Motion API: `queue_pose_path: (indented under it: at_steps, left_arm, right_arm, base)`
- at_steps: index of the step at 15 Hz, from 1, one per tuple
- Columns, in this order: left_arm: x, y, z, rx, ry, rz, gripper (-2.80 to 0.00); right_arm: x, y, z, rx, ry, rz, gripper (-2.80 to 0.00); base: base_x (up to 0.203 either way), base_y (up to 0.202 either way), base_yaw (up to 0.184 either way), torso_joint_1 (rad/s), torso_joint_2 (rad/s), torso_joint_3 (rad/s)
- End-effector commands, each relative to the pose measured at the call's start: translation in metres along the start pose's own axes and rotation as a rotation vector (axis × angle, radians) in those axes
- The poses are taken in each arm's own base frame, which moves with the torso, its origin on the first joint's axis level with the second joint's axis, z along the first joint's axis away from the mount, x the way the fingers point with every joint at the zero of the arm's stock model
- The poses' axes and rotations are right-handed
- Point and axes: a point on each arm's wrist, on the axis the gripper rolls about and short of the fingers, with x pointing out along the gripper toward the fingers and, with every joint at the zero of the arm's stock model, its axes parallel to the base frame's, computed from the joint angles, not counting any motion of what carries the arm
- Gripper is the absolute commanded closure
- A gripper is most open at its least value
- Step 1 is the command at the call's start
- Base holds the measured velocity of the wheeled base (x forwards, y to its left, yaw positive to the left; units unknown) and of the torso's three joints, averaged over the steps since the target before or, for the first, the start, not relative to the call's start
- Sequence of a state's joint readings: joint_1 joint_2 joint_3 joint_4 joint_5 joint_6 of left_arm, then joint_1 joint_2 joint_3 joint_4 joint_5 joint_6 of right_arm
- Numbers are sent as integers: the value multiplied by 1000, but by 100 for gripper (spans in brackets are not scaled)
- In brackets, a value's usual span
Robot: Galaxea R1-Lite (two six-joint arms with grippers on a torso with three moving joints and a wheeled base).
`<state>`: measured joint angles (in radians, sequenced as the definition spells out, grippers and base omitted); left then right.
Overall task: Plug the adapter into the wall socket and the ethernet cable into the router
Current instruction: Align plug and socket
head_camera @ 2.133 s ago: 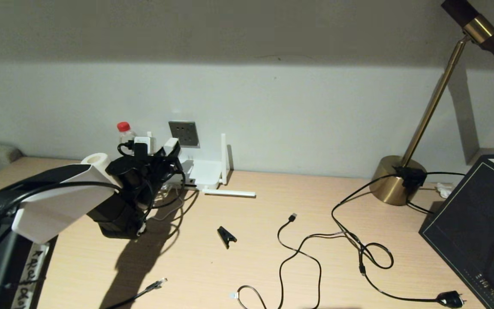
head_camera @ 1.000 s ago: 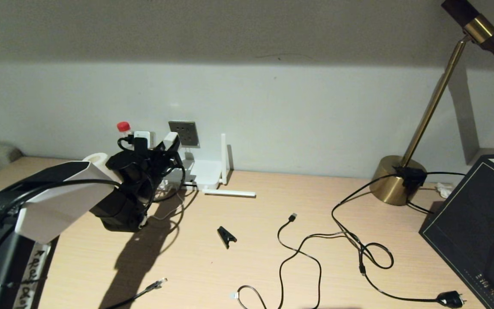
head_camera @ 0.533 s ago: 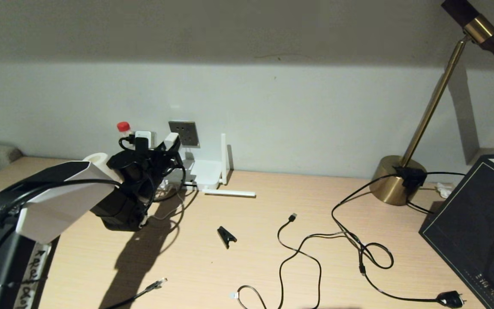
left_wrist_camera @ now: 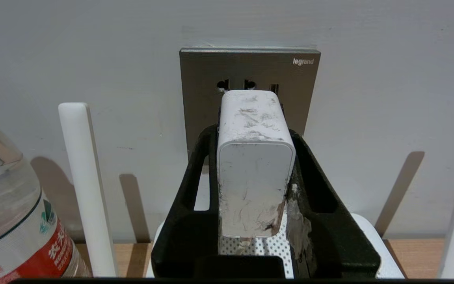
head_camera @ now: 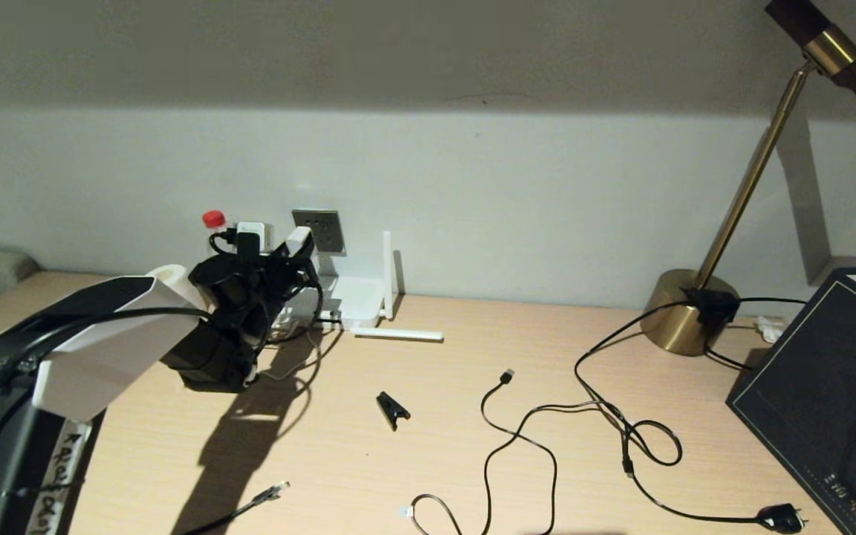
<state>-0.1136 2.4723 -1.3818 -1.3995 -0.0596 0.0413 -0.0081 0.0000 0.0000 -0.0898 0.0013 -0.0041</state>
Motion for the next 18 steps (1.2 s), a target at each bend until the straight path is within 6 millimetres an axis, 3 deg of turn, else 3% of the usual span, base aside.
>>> queue_pose_path:
  at_steps: [1,18]
  left_arm:
    - [4,0,2,1,-13,0,0]
    - [5,5,1,4,-16,11,0]
  right_arm:
    - [2,0,-10,0,33,1,0]
    - [2,0,-10,0,33,1,0]
  base:
    - [0,0,0,0,0,0]
    - [0,0,0,0,0,0]
